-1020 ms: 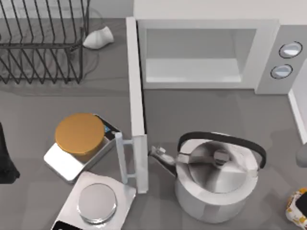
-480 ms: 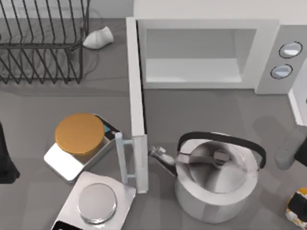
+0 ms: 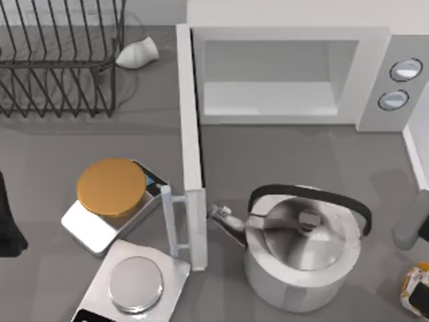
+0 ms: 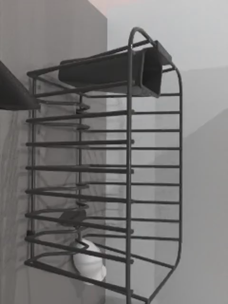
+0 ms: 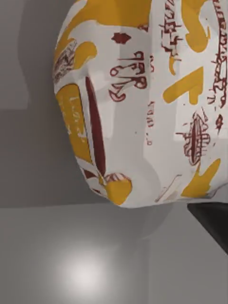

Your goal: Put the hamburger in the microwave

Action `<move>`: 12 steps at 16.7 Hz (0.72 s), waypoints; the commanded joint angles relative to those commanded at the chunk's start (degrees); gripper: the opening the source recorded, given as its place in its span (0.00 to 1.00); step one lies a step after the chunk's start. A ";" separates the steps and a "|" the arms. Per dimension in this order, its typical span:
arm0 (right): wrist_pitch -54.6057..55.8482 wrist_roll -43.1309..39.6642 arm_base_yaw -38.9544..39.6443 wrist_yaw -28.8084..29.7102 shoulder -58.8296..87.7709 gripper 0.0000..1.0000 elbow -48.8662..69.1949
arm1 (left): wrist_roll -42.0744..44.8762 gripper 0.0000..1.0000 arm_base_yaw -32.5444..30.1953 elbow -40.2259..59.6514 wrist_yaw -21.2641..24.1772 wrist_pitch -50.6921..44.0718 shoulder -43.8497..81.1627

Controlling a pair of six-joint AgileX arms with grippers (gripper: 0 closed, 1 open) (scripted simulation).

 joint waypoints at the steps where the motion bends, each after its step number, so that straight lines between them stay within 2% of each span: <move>1: 2.78 -0.77 -0.66 -0.01 1.26 1.00 -1.53 | 0.00 1.00 0.00 0.00 0.00 0.00 0.00; 6: 12.45 0.81 1.02 -0.14 6.31 1.00 -6.02 | 0.00 1.00 0.00 0.00 0.00 0.00 0.00; 12: 13.34 5.53 5.72 -0.13 8.33 1.00 -4.92 | 0.00 1.00 0.00 0.00 0.00 0.00 0.00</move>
